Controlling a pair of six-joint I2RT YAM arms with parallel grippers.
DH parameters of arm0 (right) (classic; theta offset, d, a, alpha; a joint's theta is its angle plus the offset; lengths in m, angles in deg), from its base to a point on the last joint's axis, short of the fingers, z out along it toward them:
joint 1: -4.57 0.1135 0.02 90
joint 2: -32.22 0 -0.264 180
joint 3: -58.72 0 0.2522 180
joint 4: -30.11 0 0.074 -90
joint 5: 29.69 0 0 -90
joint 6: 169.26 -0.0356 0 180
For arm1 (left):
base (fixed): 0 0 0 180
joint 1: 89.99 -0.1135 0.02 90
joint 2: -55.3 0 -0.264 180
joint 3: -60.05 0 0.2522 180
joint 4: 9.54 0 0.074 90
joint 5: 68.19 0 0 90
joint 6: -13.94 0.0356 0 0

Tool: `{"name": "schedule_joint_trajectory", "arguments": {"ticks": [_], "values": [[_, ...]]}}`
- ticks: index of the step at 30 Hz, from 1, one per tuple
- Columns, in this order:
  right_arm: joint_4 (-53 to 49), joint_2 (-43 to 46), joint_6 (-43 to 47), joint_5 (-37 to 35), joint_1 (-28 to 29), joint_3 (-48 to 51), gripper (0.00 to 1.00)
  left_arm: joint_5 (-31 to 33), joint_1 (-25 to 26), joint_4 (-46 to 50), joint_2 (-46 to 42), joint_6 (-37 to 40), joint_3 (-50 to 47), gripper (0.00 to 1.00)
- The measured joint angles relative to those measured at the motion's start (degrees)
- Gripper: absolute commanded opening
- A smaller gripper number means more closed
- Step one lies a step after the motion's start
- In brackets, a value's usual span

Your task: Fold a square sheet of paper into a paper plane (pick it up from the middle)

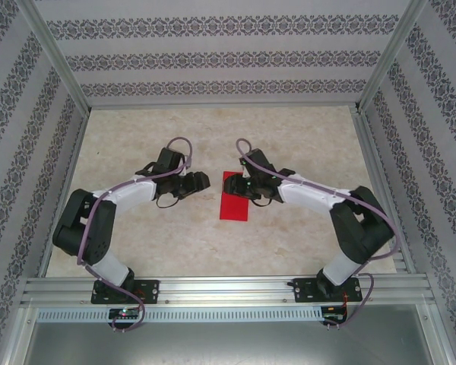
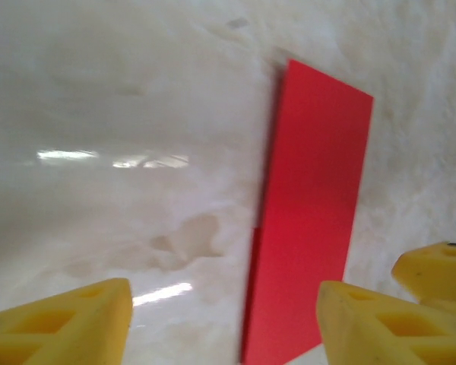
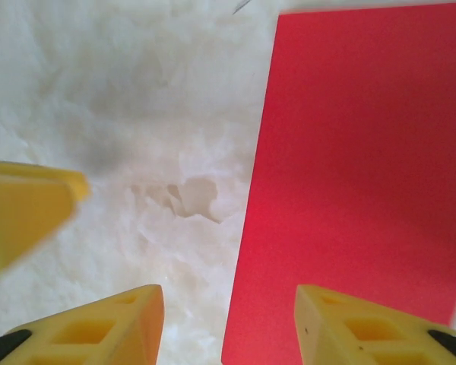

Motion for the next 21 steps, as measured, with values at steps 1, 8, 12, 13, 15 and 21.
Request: {"name": "schedule_joint_trajectory", "arguments": {"ticks": [1, 8, 12, 13, 15, 21], "values": [[0.72, 1.33, -1.07, -0.28, -0.61, 1.33, 0.52, -0.85, 0.94, -0.5, 0.79, 0.04, 0.66, 0.56], [2.4, 3.87, -6.97, -0.85, -4.55, 10.01, 0.53, -4.98, 6.71, -3.32, 7.65, -0.42, 7.34, 0.41], [2.54, 3.87, -8.68, -0.24, -5.09, 11.69, 0.54, -5.86, 8.44, -3.5, 12.7, -0.63, 10.95, 0.38], [2.8, 3.87, -8.87, 0.07, -5.09, 11.74, 0.54, -5.92, 8.76, -3.48, 13.66, -0.63, 11.47, 0.38], [3.63, 3.87, -9.44, 0.72, -5.07, 11.85, 0.54, -5.88, 8.79, -3.45, 15.67, -0.66, 12.5, 0.37], [3.69, 3.67, -9.94, 3.04, -4.98, 11.93, 0.54, -4.09, 8.79, -3.39, 18.64, -1.11, 13.42, 0.37]]}}
